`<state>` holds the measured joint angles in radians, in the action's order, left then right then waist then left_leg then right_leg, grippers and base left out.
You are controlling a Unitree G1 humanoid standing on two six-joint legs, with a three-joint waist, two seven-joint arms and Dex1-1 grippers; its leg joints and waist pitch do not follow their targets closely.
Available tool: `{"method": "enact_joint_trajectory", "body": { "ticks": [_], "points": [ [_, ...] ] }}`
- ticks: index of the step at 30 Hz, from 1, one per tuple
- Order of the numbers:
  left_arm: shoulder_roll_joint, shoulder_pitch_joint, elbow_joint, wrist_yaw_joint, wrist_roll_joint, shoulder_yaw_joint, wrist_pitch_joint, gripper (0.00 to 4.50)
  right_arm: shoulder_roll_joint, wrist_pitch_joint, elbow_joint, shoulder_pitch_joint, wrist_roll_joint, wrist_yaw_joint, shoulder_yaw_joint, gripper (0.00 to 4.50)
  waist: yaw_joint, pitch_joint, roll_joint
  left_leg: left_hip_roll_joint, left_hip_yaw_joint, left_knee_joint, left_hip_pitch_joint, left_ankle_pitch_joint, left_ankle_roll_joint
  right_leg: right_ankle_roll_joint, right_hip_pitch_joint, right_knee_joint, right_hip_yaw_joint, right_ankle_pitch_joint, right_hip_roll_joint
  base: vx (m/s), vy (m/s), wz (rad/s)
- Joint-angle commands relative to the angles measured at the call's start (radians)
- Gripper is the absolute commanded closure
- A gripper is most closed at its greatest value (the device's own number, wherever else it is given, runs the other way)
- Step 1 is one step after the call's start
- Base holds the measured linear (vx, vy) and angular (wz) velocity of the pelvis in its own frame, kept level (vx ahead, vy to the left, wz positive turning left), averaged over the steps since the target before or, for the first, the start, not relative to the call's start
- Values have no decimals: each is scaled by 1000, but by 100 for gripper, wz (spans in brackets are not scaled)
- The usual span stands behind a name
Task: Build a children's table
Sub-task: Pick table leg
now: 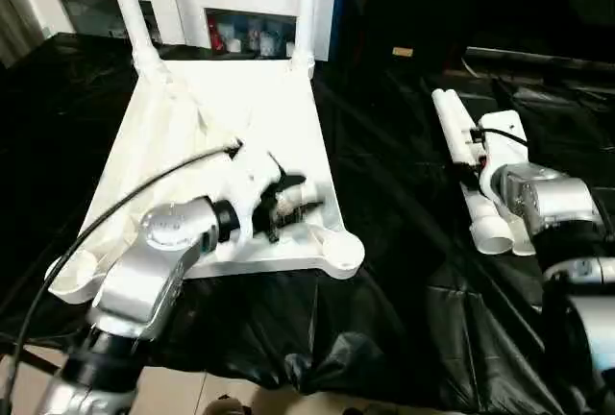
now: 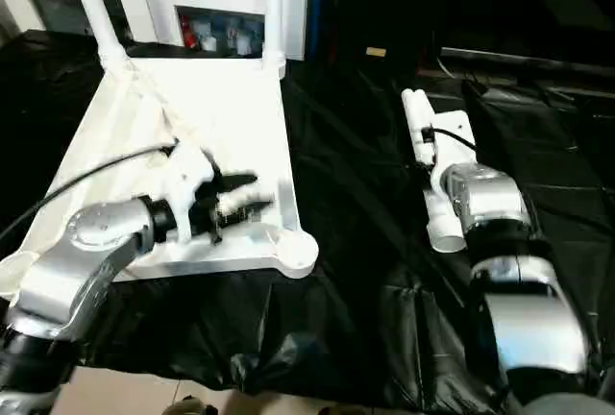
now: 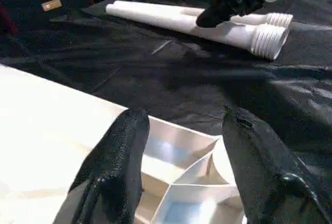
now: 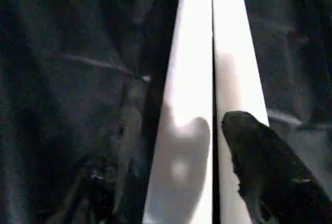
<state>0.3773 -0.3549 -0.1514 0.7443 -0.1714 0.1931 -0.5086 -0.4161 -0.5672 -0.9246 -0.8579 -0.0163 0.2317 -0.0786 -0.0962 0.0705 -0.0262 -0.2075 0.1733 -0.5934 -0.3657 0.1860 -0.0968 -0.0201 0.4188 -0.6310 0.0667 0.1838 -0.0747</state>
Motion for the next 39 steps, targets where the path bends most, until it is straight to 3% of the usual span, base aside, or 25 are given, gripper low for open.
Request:
{"method": "enact_joint_trajectory", "body": {
  "ticks": [1, 9, 14, 21, 23, 25, 27, 28, 30, 34, 39],
  "points": [
    [8, 5, -21, 11, 5, 8, -15, 183, -12, 6, -22, -15, -15, 11, 5, 114, -4, -81, -13, -7, 8, 53, -1, 73, 19, -189, -67, 61, -42, 111, -50, 0, 0, 0],
    [67, 16, -68, 58, -10, 28, -62, 183, -21, -23, -180, -88, 5, 61, -8, 114, -5, -82, -9, -8, 8, 50, -1, 75, 19, -215, -67, 55, -41, 91, -51, 0, 0, 0],
    [90, 19, -91, 91, -32, 41, -90, 183, -28, -43, -230, -107, 19, 104, -15, 114, -7, -80, -7, -8, 8, 50, -1, 91, 12, -211, -67, 58, -41, 118, -51, 0, 0, 0],
    [136, 20, -129, 157, -71, 59, -141, 183, -29, -73, -285, -130, 0, 178, 17, 114, -8, -81, -4, -9, 8, 47, -3, 99, 10, -231, -67, 54, -39, 116, -49, 0, 0, 0],
    [148, 16, -139, 172, -84, 64, -157, 183, -31, -82, -303, -136, -11, 207, 33, 141, -7, -78, -6, -10, 8, 47, -1, 129, 1, -224, -65, 59, -39, 168, -51, 0, 0, 0],
    [149, 9, -146, 176, -87, 65, -168, 183, -34, -79, -318, -136, -21, 227, 44, 150, -7, -75, -13, -11, 8, 49, -1, 148, -4, -206, -62, 65, -40, 219, -53, 0, 0, 0],
    [150, 6, -146, 176, -89, 66, -169, 183, -34, -77, -325, -136, -26, 235, 48, 158, -9, -75, -10, -11, 7, 49, 1, 153, -8, -199, -60, 66, -40, 237, -54, 0, 0, 0],
    [149, 0, -144, 174, -90, 67, -169, 183, -34, -73, -332, -136, -29, 239, 50, 186, -9, -74, -13, -11, 6, 49, -1, 151, -9, -192, -60, 66, -40, 248, -54, 0, 0, 0],
    [147, -7, -140, 169, -88, 66, -168, 183, -33, -69, -339, -135, -28, 240, 49, 193, -10, -74, -16, -10, 7, 49, 0, 153, -10, -185, -59, 68, -40, 262, -55, 0, 0, 0],
    [146, -24, -132, 162, -89, 57, -169, 183, -32, -61, -353, -136, -10, 220, 28, 234, -12, -75, -14, -10, 4, 50, -1, 157, -17, -178, -59, 67, -40, 262, -54, 0, 0, 0],
    [143, -33, -123, 156, -91, 50, -161, 183, -32, -51, -356, -134, 16, 201, -8, 255, -13, -76, -10, -10, 4, 49, -2, 153, -21, -180, -59, 65, -40, 242, -53, 0, 0, 0]
  ]
}}
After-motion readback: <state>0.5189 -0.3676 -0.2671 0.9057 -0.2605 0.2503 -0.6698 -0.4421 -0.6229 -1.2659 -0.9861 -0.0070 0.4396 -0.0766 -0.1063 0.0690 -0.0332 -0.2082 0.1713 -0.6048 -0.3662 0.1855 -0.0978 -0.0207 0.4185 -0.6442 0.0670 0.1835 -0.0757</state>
